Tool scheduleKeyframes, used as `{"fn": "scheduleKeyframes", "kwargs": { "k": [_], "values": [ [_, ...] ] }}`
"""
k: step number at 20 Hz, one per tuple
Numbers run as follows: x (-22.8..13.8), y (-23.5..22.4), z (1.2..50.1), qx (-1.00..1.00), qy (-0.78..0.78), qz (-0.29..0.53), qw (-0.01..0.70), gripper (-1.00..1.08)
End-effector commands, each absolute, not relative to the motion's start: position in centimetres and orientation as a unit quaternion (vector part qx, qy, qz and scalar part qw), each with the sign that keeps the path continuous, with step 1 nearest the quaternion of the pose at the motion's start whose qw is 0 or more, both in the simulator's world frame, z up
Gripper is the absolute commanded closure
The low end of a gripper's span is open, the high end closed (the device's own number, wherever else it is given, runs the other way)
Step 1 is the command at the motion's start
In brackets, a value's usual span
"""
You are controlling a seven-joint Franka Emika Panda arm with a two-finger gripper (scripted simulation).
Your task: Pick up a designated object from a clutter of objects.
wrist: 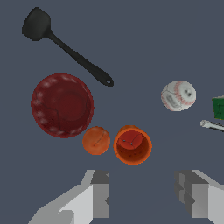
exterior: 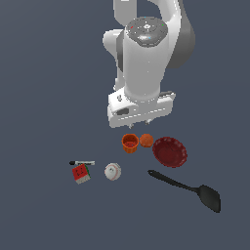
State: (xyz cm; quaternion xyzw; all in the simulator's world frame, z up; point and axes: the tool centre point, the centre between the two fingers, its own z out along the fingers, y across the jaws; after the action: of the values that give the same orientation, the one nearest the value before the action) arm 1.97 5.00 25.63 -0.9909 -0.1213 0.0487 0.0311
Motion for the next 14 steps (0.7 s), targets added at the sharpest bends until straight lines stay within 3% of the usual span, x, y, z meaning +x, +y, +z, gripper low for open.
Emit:
{"fn": "scheduleKeyframes", "kwargs": {
  "k": [1, 14],
  "values": [
    [2.9, 6.0, 23.9, -0.986, -0.149, 0.056, 0.044, -0.20],
    [6.4, 11.7, 13.3, -0.945, -0.287, 0.082, 0.133, -0.20]
  ]
}}
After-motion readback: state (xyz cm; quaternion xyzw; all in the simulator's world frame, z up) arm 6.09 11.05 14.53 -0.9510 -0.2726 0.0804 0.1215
